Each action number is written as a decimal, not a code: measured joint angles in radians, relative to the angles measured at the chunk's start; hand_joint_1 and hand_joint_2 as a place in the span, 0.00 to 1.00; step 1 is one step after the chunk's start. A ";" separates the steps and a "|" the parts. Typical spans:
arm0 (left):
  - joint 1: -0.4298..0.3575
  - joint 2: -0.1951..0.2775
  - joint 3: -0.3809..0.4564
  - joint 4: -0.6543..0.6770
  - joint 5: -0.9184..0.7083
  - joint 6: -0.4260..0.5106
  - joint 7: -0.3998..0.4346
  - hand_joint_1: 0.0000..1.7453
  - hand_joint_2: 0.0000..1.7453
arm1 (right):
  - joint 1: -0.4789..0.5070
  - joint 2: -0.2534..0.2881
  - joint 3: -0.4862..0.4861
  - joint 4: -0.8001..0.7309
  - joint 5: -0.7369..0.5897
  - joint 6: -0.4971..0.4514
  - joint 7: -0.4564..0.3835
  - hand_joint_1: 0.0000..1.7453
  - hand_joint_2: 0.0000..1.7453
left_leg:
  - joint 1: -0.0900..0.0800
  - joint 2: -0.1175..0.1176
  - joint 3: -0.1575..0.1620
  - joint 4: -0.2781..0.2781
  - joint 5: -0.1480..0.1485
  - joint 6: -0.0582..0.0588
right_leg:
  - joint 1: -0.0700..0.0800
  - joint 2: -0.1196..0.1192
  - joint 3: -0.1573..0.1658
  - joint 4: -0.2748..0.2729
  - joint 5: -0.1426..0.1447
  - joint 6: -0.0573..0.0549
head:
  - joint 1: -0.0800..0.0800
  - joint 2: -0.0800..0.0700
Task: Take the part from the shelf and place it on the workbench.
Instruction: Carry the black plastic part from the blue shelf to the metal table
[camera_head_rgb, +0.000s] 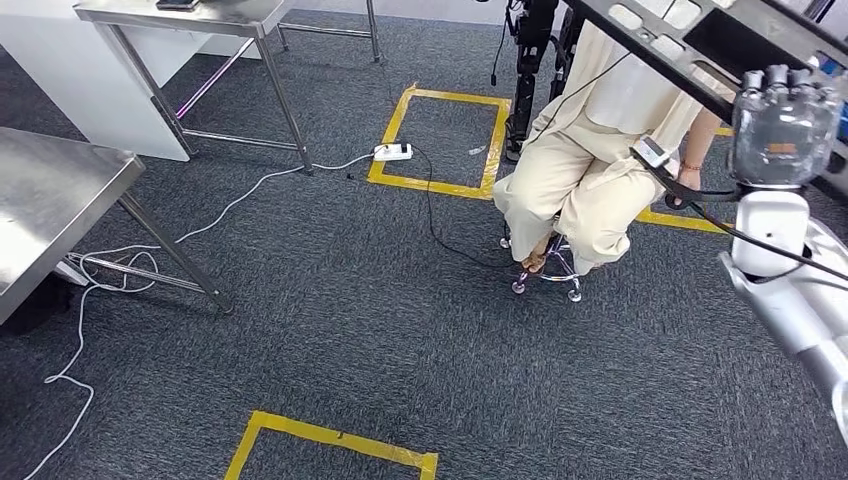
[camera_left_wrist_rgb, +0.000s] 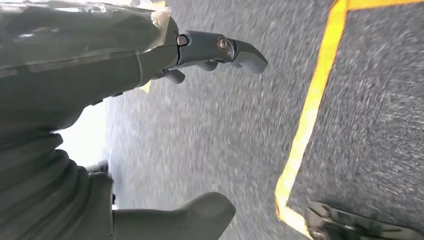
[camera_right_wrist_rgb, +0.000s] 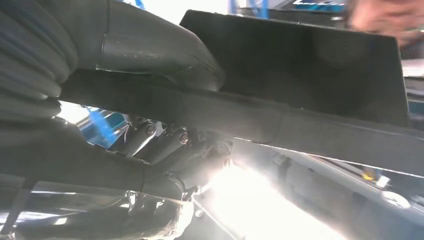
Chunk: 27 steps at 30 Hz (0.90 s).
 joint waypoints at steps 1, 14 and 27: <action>0.000 -0.001 0.008 0.002 -0.003 -0.002 -0.002 0.00 1.00 | -0.027 0.026 0.026 0.031 0.000 0.000 0.000 1.00 1.00 | 0.001 0.002 -0.028 0.046 -0.012 0.001 | 0.003 -0.004 0.000 0.000 -0.001 -0.001 | 0.000 0.000; -0.009 0.001 0.018 0.005 -0.089 0.007 -0.080 0.00 1.00 | -0.178 0.160 0.166 0.144 0.000 0.038 0.001 1.00 1.00 | -0.017 0.015 0.125 -0.276 0.156 0.053 | 0.020 -0.008 -0.048 0.127 -0.071 -0.009 | 0.004 0.000; 0.007 0.005 0.029 0.005 -0.109 -0.024 -0.079 0.00 1.00 | -0.138 0.270 0.061 0.035 -0.001 0.131 -0.120 1.00 1.00 | -0.013 -0.066 0.090 -0.213 0.116 0.020 | 0.008 0.014 -0.003 -0.008 0.007 -0.009 | 0.002 0.000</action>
